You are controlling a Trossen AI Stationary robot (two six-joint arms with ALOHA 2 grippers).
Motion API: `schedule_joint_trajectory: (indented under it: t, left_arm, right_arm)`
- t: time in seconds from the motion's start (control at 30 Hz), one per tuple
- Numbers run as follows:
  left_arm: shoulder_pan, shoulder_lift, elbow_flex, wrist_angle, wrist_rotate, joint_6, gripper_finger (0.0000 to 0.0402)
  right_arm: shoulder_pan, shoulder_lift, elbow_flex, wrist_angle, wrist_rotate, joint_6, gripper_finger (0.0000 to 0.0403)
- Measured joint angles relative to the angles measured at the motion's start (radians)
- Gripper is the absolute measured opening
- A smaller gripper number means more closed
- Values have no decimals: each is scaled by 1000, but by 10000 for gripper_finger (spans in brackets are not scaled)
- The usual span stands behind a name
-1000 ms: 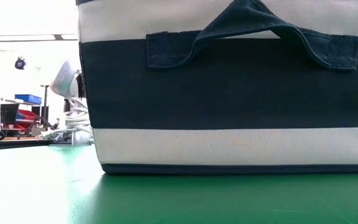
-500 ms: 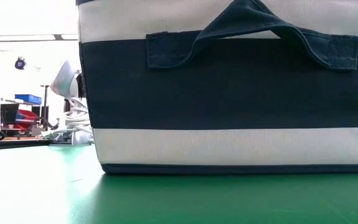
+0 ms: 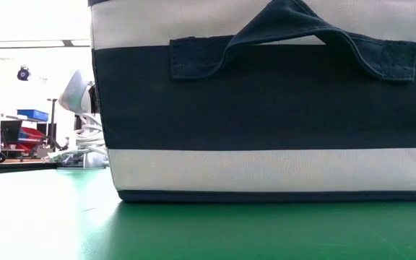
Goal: Sort clothes
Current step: Adjust the transparent laundry organizer
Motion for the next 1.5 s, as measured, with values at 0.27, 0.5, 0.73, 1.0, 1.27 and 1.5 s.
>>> schedule_joint_trajectory:
  t: [0.27, 0.5, 0.73, 1.0, 1.27, 1.5]
  left_arm:
    - [1, 43, 0, -60, -51, -38, 194]
    - [0, 105, -2, -85, -74, -6, 192]
    - [2, 164, -2, -211, -15, 10, 70]
    - [22, 229, -8, -233, 139, 4, 2]
    - [24, 219, -70, -237, 111, -54, 0]
    - [24, 210, -79, -237, 108, -65, 0]
  right_arm:
    - [0, -124, 3, -317, 242, 135, 298]
    - [-29, -230, -66, -458, 289, 304, 178]
    - [-82, -336, -196, -468, 319, 397, 21]
    - [-139, -423, -502, -469, 197, 501, 9]
    - [-144, -492, -773, -419, 66, 547, 9]
    - [-113, -563, -858, -248, -142, 576, 9]
